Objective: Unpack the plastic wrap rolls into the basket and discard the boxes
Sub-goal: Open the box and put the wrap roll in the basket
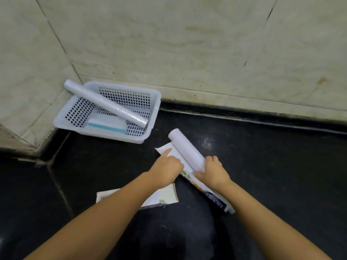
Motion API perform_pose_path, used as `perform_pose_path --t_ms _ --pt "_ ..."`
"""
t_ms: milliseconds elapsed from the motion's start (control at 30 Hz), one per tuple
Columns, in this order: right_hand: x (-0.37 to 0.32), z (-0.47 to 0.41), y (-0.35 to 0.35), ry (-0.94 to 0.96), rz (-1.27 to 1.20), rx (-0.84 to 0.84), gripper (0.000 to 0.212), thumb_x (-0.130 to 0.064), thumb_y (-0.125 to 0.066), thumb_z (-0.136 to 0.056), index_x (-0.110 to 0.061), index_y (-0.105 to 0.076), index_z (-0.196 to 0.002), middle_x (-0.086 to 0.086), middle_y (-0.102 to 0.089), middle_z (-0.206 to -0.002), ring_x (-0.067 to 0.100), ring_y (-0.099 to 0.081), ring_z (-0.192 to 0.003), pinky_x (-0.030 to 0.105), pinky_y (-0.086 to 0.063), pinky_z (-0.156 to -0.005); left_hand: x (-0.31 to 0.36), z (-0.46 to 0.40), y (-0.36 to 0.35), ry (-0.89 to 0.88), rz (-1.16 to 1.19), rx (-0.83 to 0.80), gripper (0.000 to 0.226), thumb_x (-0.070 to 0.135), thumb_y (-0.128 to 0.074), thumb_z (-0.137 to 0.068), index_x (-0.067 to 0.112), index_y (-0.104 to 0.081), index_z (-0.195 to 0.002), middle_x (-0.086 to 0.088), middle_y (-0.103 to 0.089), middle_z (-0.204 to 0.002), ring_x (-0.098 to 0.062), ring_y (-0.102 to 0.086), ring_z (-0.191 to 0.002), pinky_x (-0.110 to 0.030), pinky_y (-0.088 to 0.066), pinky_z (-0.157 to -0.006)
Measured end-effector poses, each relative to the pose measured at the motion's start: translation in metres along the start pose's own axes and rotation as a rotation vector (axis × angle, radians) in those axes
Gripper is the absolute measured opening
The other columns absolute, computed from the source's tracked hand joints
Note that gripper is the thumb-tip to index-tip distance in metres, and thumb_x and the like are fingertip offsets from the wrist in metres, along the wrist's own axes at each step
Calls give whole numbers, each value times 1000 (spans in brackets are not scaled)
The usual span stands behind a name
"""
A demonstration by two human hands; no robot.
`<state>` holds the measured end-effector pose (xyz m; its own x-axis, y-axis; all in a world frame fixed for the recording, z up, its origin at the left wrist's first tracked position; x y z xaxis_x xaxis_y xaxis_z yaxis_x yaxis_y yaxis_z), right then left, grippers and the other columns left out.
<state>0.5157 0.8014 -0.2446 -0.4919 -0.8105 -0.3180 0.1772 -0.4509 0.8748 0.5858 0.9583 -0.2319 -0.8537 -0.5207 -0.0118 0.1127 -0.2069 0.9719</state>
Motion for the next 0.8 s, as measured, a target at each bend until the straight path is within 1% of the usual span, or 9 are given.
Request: perform_pose_path --t_ms 133,233,300,367,433,467,567,633,800 --pt "3 -21 31 -17 -31 64 58 -30 -63 -79 -1 -41 -124 18 -44 -127 36 -47 -116 41 -44 -90 -9 25 -1 -1 129 -151 16 15 -40 -93 13 -55 -98 -8 -67 -100 -27 -58 -99 -43 -12 -115" --pt "-17 -36 62 17 -73 139 56 -27 -64 -79 1 -44 -122 22 -48 -123 39 -53 -106 43 -46 -83 -24 46 7 55 416 -138 33 41 -45 -93 19 -54 -115 -3 -66 -110 -21 -56 -104 -38 -24 -110" --pt "-47 -45 82 110 -91 177 51 -26 -63 -79 2 -46 -118 22 -51 -118 38 -56 -96 40 -46 -71 -44 57 17 146 590 70 35 48 -48 -89 23 -58 -112 3 -67 -105 -14 -57 -97 -33 -43 -95" --pt "-89 -51 98 245 -119 200 48 -25 -63 -81 1 -48 -118 22 -54 -116 34 -56 -91 34 -39 -66 -74 67 26 261 593 375 23 39 -50 -89 21 -62 -98 3 -66 -91 -12 -58 -84 -35 -51 -80" --pt "-137 -56 107 403 -161 216 47 -24 -62 -81 -3 -49 -121 19 -58 -115 29 -56 -90 30 -36 -67 -113 78 27 400 495 601 18 28 -52 -89 16 -64 -94 -1 -67 -89 -17 -59 -84 -36 -50 -79" --pt "-164 -58 107 475 -176 222 47 -25 -61 -81 -5 -49 -122 17 -58 -116 29 -57 -91 29 -36 -68 -134 83 22 476 435 639 19 26 -53 -90 14 -64 -97 -3 -67 -92 -21 -60 -89 -37 -48 -83" --pt "-244 -68 92 617 -181 236 49 -29 -58 -83 -11 -44 -126 14 -55 -117 30 -55 -98 32 -39 -71 -179 95 -4 654 324 463 30 35 -47 -93 13 -61 -108 -6 -63 -106 -25 -53 -110 -42 -26 -109" --pt "-290 -78 70 685 -144 231 51 -27 -57 -85 -9 -40 -130 16 -52 -120 32 -52 -103 35 -41 -76 -191 96 -19 630 296 413 35 39 -44 -94 12 -60 -110 -8 -61 -108 -25 -51 -114 -46 -11 -115" --pt "-330 -105 7 610 -11 114 49 -17 -52 -89 -4 -36 -133 19 -44 -134 34 -42 -118 45 -42 -94 -198 93 -26 567 281 465 43 47 -38 -92 11 -59 -105 -7 -59 -100 -26 -52 -104 -47 -13 -114"
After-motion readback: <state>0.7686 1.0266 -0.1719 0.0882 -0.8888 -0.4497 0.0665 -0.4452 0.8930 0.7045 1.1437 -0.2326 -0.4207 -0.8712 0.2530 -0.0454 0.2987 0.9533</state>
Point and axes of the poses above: each hand's wrist, its own z-axis away from the middle knuckle, its own y-axis out of the back of the hand, x = y × z, the point moved 1 cm from there along -z, towards the middle knuckle
